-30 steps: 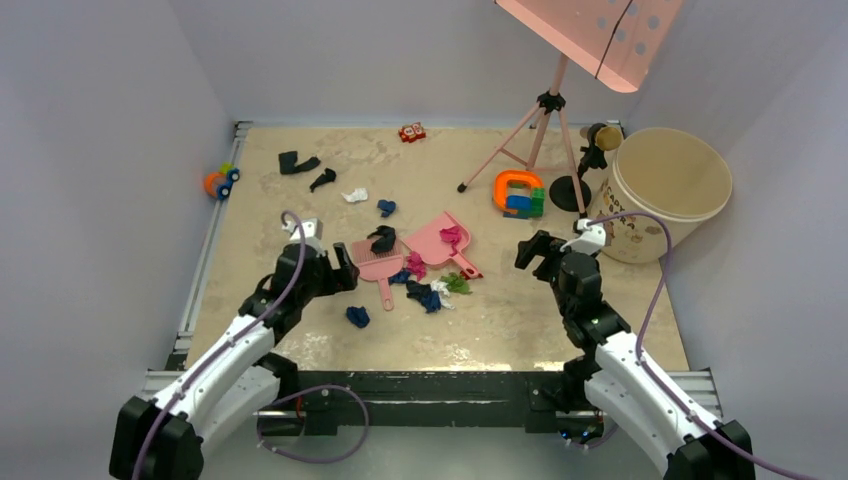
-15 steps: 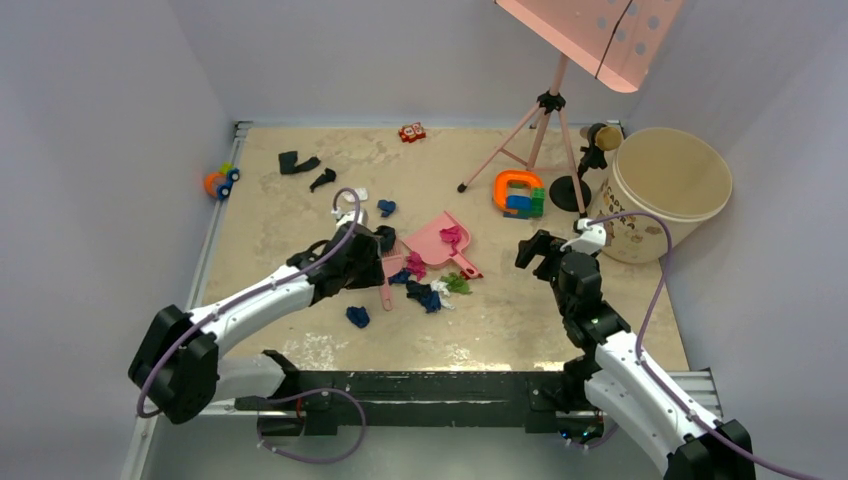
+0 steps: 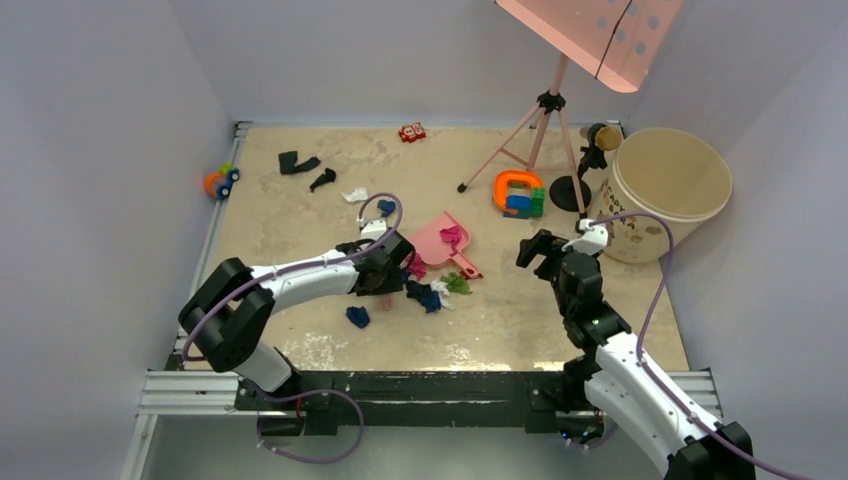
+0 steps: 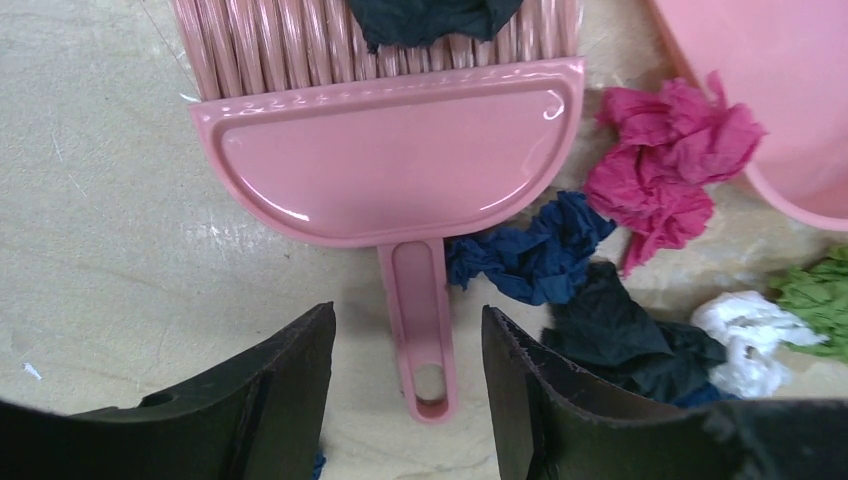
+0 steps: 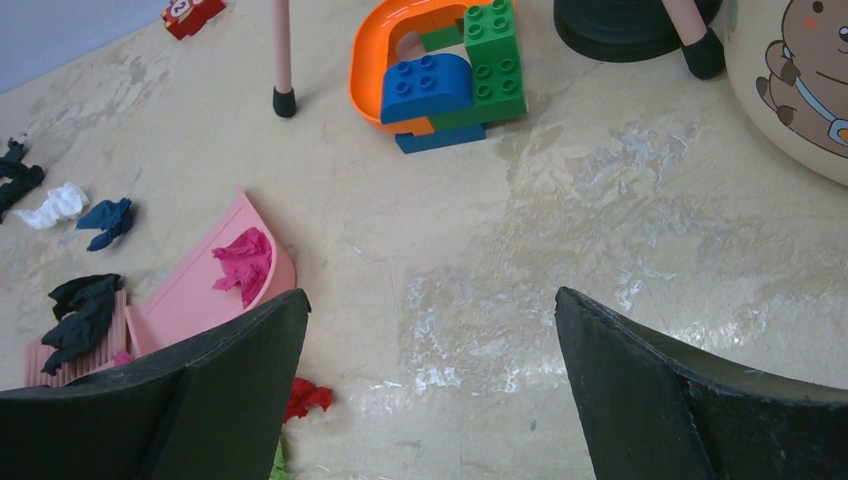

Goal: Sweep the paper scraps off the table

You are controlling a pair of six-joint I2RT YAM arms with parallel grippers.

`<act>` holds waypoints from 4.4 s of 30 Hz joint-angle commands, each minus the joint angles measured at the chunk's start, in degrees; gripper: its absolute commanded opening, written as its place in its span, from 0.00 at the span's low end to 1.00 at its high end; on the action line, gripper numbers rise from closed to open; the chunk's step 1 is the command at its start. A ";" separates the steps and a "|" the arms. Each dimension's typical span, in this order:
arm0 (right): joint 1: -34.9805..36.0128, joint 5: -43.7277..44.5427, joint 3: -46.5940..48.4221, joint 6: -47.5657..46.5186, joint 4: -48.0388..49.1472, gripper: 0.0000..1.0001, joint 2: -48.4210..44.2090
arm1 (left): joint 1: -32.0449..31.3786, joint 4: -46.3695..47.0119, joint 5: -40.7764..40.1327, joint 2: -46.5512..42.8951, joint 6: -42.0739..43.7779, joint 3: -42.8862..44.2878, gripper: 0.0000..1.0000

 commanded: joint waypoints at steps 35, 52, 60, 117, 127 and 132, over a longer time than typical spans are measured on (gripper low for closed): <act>5.24 -35.35 4.41 7.82 16.82 0.88 2.06 | 0.08 18.19 13.22 -29.09 -18.37 -8.32 0.15; 12.05 -26.15 26.50 7.21 -5.19 0.84 20.44 | -1.76 40.81 25.23 -16.80 -14.20 -9.59 0.18; 12.01 -25.58 27.24 8.31 -2.72 0.72 24.26 | -2.22 38.22 25.48 -16.10 -12.17 -8.24 0.18; 6.87 -40.63 28.03 12.51 -7.37 0.00 25.52 | -4.57 25.84 17.48 -27.68 6.13 -8.02 0.50; 4.23 -32.02 16.01 19.97 4.17 0.00 1.39 | 3.33 48.72 34.99 -30.43 -9.11 -15.88 0.75; 4.17 -29.17 6.02 26.86 21.24 0.00 -8.64 | 3.68 60.29 36.55 -27.28 -15.01 -16.47 0.72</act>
